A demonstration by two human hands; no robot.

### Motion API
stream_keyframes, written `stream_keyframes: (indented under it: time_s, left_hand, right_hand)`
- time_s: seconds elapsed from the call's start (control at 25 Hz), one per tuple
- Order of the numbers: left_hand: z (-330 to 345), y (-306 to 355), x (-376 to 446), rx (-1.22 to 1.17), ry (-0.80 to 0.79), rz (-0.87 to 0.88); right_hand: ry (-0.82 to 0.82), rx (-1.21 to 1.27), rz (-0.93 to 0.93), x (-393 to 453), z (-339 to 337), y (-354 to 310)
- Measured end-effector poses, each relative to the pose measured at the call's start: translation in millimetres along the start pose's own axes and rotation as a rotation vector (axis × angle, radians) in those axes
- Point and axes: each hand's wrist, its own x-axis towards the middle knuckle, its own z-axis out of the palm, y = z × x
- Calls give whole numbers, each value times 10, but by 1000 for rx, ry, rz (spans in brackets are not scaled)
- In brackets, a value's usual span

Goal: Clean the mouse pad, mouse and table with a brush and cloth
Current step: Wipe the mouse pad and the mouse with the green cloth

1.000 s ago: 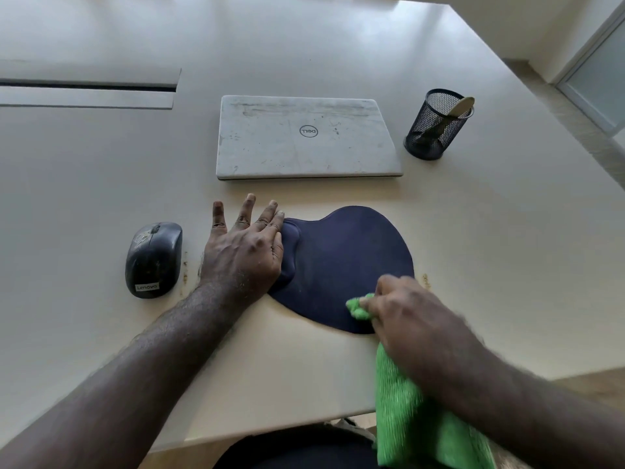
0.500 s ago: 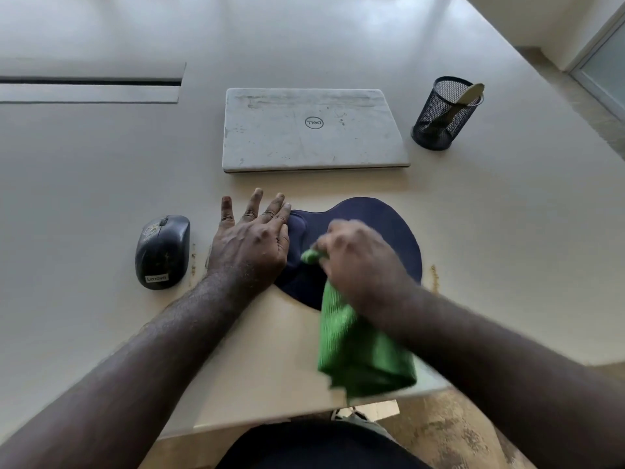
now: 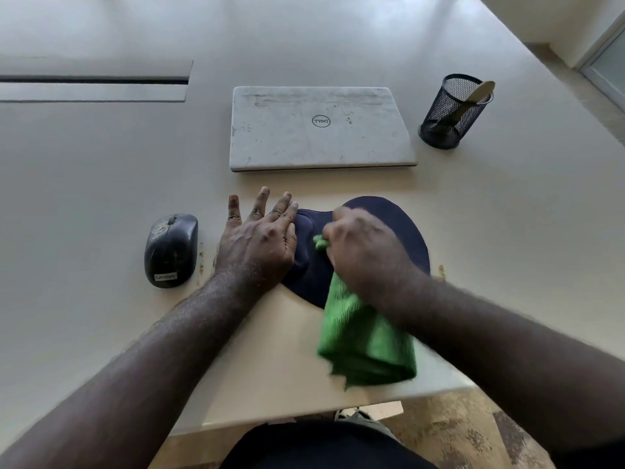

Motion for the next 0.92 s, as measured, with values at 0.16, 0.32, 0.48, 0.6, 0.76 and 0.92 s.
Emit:
stream_keyframes:
  time_s: [0.16,0.32,0.48,0.6,0.76,0.92]
  left_hand:
    - [8,-10,13,4,9,0]
    - [19,-18,10,-3,15,4]
    - [18,-11,12,19,13,5]
    - [19,-16,18,10,11,6]
    - [16,-12,9,2,19,5]
    - [7,-4,9,-5,13,-2]
  right_hand:
    - [-163,33,-118,-290,-28,-92]
    - [-58,-9,54,57,-81,28]
    - [-211,35,-135,-344,-37,-194]
    - [-46,-25,-14,-50,-14,-10]
    - [-52,-7,-110,-99,67,8]
    - [75,-61,102,289,-4,270]
